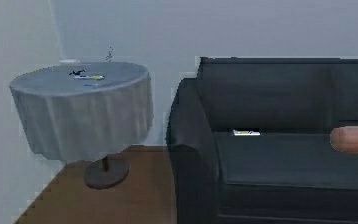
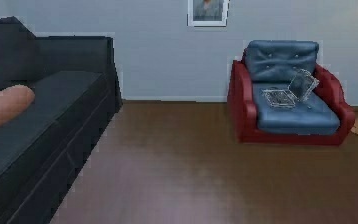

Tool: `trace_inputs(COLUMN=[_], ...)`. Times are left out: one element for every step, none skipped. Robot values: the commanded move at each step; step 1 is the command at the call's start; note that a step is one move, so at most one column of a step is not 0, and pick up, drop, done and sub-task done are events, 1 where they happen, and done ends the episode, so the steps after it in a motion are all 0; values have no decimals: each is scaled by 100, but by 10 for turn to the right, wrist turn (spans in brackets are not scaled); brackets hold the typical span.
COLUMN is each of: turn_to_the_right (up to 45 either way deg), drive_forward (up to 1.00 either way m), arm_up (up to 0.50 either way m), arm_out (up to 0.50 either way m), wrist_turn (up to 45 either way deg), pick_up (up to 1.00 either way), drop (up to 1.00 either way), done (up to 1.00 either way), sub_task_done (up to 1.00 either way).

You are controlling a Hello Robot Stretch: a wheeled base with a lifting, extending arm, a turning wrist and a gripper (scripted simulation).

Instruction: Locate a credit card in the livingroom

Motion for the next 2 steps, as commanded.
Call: trace_inputs(turn_to_the_right=[240,0], drive_forward=[0,20], arm_up=[0,0], arm_out=[0,0], wrist_turn=[0,0], pick_up=[0,0], drop=[0,0], done=[0,0], sub_task_done=[0,0])
